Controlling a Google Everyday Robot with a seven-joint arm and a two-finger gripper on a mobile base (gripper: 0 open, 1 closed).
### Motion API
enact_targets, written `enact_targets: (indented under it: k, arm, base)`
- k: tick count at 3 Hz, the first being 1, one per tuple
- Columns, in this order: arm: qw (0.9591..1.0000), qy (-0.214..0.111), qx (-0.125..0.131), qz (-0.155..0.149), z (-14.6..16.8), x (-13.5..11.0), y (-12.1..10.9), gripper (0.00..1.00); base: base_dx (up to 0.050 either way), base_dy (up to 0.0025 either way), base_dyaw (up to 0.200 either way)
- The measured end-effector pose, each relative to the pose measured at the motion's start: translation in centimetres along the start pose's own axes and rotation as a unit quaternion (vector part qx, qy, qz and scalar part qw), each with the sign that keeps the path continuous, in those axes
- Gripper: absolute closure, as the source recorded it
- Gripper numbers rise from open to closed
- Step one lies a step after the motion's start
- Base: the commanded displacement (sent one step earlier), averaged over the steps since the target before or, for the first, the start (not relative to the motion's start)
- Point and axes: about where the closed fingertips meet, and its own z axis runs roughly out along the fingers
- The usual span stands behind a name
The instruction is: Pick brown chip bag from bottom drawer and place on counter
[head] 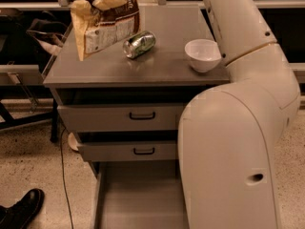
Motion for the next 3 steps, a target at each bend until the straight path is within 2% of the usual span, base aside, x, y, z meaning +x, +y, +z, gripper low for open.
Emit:
enact_targets:
  k: [1, 3]
  arm:
    - [1.0000, 0.000, 0.000, 0.000, 0.00, 0.00, 0.00, 1.00]
    - [0.9999, 0.006, -0.002, -0.009, 0.49, 0.01, -0.68, 1.00]
  base:
    - [0.050, 0.00001, 0.000]
    - [0.000, 0.00000, 0.000]
